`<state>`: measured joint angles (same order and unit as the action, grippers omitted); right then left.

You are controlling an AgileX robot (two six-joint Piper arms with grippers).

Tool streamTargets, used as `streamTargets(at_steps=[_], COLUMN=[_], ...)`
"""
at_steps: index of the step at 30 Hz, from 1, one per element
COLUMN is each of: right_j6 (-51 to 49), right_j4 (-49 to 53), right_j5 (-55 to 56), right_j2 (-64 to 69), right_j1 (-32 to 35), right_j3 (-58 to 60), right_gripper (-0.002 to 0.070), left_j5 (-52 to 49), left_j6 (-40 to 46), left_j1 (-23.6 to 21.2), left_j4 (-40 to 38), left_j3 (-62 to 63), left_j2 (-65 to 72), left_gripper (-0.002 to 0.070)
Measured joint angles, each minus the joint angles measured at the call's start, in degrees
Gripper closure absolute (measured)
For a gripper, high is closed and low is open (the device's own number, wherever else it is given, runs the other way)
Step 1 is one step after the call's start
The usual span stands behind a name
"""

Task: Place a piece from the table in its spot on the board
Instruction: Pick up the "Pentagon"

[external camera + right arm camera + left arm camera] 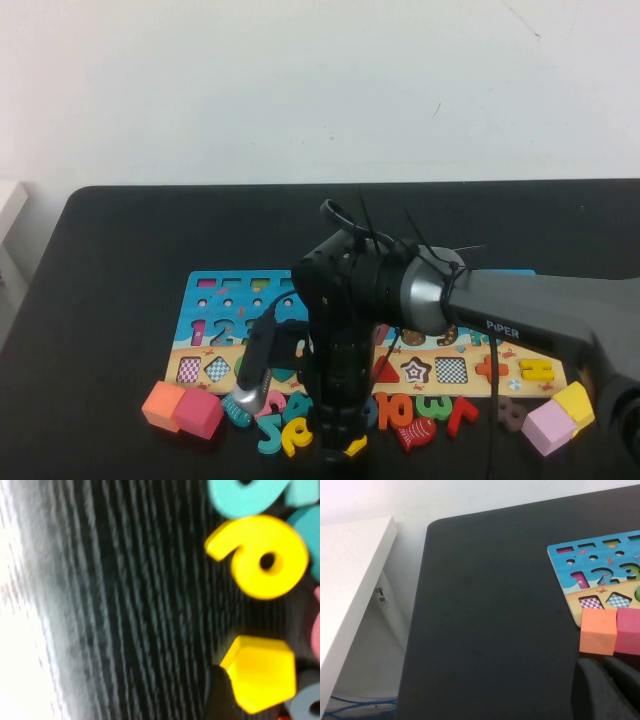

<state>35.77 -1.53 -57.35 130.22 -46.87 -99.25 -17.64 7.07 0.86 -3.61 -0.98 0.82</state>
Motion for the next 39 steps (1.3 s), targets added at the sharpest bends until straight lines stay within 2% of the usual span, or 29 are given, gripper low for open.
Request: streamTargets(at_steps=[27, 39], right_j6=[-2.2, -2.3], right_j4=[-2.9, -3.9], right_j5=[0.3, -2.9], right_j2=[2.6, 2.9], right_j1=[1.3, 1.4], right_j3=[-0.5, -0.8], right_gripper=[0.0236, 0.0303], left_j5=[0.0, 0.0], left_j6=[-0.1, -0.1], left_j1=[0.0, 0.0], left_j4=[0.0, 0.0], left_j3=[0.0, 0.0], left_j2=[0.0, 0.0], left_gripper=[0.0676, 0.0676])
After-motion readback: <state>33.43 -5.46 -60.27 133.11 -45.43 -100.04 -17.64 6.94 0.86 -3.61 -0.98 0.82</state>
